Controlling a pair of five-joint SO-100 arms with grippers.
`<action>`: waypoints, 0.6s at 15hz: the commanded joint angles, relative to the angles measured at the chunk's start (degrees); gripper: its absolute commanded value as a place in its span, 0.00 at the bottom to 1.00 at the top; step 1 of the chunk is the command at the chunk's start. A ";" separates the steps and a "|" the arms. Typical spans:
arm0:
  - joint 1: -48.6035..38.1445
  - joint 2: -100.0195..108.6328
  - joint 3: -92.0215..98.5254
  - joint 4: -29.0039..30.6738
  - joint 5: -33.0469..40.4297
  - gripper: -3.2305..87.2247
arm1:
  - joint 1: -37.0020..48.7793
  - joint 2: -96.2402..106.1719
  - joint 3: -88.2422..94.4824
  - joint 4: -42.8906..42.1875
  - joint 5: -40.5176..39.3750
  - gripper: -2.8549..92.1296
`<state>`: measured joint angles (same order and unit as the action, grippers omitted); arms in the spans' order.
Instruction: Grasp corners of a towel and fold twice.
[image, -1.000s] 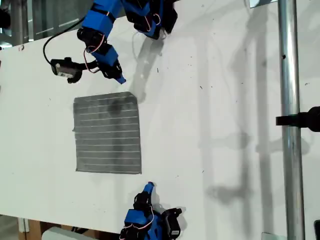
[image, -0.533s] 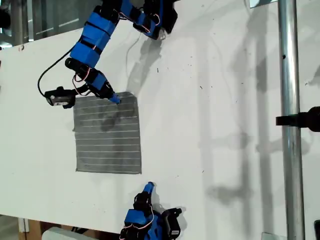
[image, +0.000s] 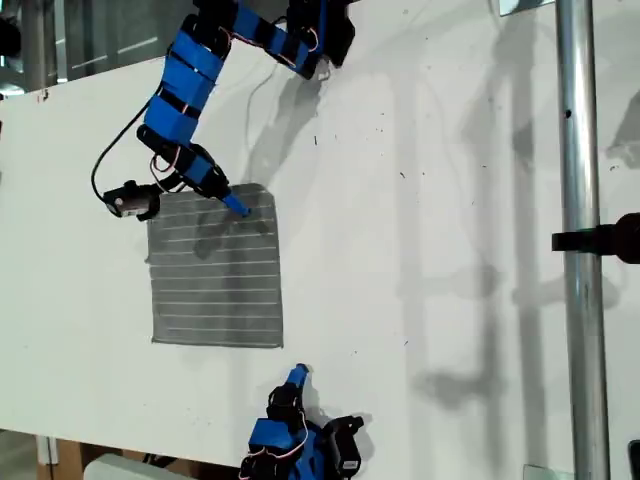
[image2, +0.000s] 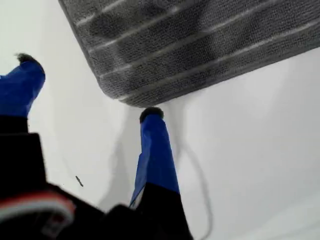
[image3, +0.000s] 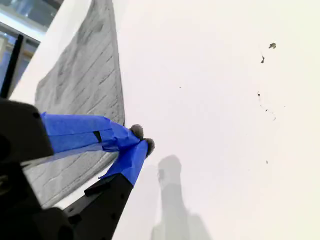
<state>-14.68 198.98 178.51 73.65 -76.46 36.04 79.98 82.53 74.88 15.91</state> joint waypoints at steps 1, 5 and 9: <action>0.53 0.26 0.26 -0.35 -0.79 0.00 | -0.09 -4.04 -0.70 -4.48 -1.32 0.42; 0.79 0.26 0.26 -0.26 -0.88 0.00 | -0.53 -13.80 -2.90 -9.14 -2.55 0.37; 0.79 0.26 0.26 -0.26 -0.79 0.00 | -1.14 -16.26 -4.22 -8.00 -3.60 0.36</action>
<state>-14.59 198.98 178.51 73.65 -76.82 35.68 63.19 81.65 66.71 13.01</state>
